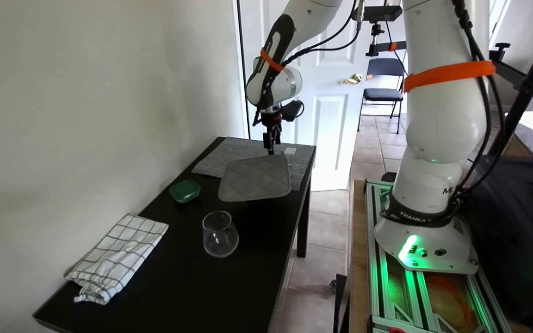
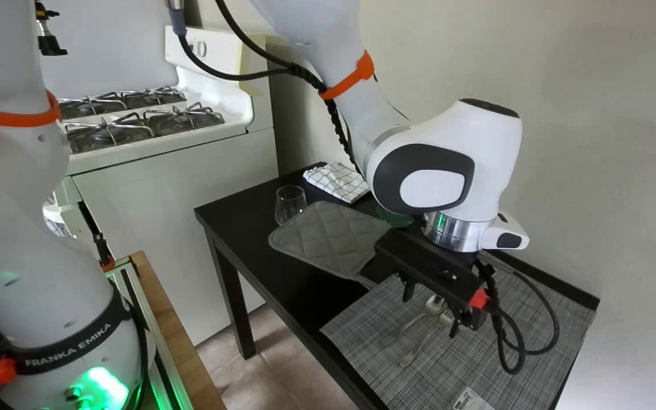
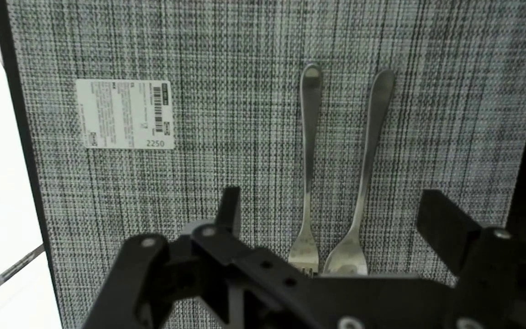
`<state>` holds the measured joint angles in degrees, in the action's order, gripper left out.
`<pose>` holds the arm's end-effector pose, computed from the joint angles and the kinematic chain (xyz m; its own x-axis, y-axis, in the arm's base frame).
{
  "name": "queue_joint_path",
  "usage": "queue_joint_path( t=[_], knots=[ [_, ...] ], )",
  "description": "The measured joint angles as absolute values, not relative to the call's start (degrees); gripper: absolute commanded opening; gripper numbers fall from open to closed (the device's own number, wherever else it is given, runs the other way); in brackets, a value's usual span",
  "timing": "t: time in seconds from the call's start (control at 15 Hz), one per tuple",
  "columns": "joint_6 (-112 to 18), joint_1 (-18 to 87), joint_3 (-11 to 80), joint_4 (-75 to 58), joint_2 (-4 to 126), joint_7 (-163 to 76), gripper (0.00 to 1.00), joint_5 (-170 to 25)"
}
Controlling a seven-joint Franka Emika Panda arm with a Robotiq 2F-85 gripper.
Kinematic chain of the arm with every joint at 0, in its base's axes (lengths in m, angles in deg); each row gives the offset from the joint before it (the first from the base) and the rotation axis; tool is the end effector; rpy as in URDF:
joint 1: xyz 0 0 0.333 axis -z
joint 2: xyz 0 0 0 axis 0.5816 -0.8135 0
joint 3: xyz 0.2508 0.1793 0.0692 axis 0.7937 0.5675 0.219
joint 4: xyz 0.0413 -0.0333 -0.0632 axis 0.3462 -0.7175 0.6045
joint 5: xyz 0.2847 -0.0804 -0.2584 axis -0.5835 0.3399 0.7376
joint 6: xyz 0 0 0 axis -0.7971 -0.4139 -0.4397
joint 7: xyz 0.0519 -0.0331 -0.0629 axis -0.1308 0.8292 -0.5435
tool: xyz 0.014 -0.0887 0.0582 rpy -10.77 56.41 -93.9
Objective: Put the mat on the right cup, then put the spoon on the mat
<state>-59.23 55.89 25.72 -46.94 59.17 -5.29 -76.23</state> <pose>0.4445 -0.2905 0.2152 0.9982 0.0111 -0.0596 0.0134 -0.9992 0.0376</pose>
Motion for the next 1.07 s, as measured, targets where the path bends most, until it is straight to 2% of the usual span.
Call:
queue_joint_path(
  t=[0.2, 0.4, 0.47, 0.53, 0.73, 0.8, 0.87, 1.07],
  knots=[
    [-59.44, 56.89, 27.53, -46.64, 57.97, -5.33, 0.93, -80.79],
    [-59.45, 58.06, 29.67, -46.14, 57.00, -5.33, 0.87, -85.19],
    [-59.45, 58.29, 30.19, -45.83, 56.66, -5.33, 0.77, -86.26],
    [-59.48, 58.51, 30.66, -45.54, 56.32, -5.33, 0.74, -87.09],
    [-60.58, 58.95, 31.55, -44.73, 55.09, -5.33, 0.84, -88.76],
    [-61.33, 59.07, 31.74, -44.52, 54.64, -5.33, 0.91, -88.95],
    [-62.07, 59.15, 31.90, -44.30, 54.14, -5.34, 0.86, -88.98],
    [-63.49, 59.41, 32.41, -43.69, 52.66, -5.37, 0.82, -88.99]
  ],
)
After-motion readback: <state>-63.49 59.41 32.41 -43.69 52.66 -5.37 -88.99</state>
